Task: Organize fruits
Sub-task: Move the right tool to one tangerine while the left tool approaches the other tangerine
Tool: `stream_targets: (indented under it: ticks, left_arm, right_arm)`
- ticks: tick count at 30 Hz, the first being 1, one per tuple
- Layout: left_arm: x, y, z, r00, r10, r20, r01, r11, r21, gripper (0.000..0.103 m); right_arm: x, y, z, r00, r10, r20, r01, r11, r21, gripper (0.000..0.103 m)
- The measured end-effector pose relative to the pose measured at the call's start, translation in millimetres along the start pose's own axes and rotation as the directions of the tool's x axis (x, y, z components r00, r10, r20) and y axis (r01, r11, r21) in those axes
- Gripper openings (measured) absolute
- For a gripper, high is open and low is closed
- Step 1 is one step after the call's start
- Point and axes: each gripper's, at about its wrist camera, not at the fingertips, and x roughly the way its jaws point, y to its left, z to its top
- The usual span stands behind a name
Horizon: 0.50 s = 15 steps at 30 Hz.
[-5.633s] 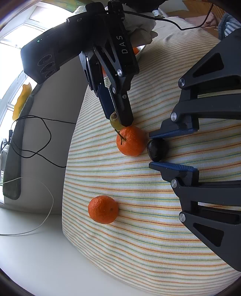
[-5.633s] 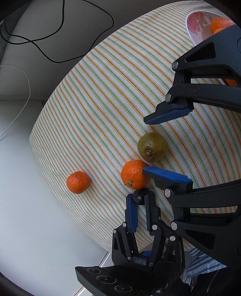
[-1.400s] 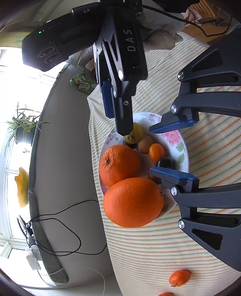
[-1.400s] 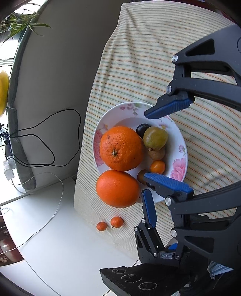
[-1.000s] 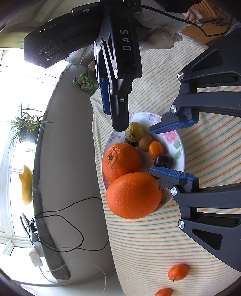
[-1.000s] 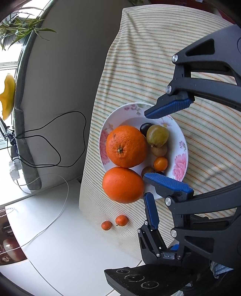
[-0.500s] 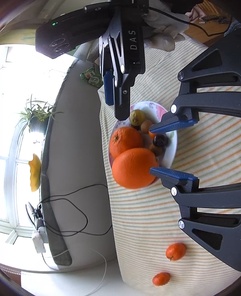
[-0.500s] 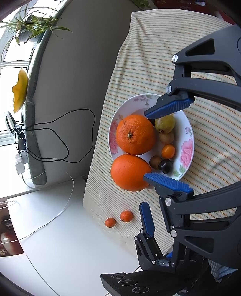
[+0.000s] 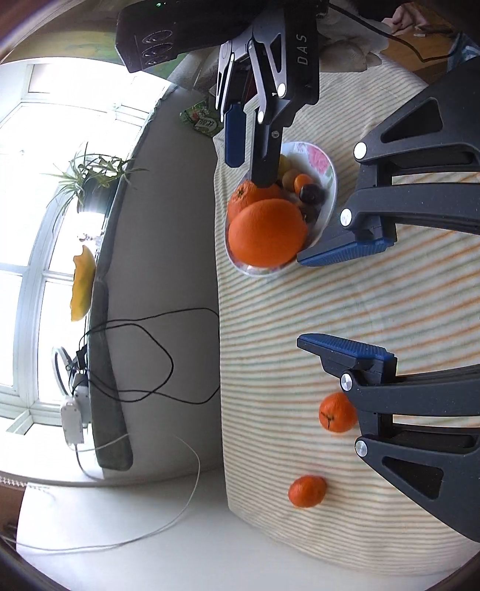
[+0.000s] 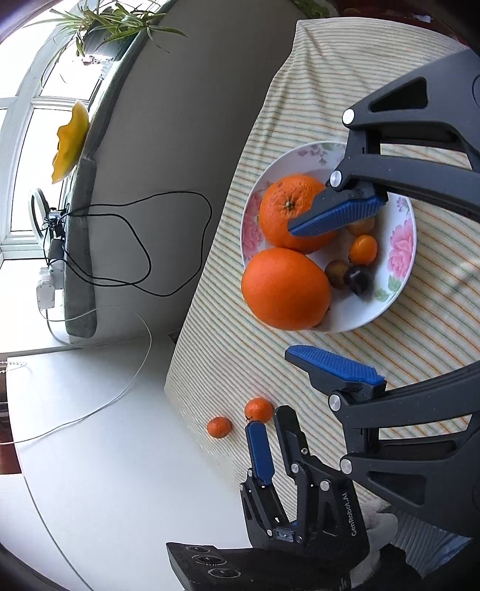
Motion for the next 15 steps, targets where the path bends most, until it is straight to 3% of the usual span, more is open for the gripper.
stream_targets:
  ticks: [15]
  left_arm:
    - [-18.2,84.7,-14.0,0.992,0.122,0.002,-0.121,0.987,-0.107,0.036]
  right_arm:
    - [24.2,67.1,16.7,0.996,0.091,0.012,-0.090,0.993,-0.071,0.064]
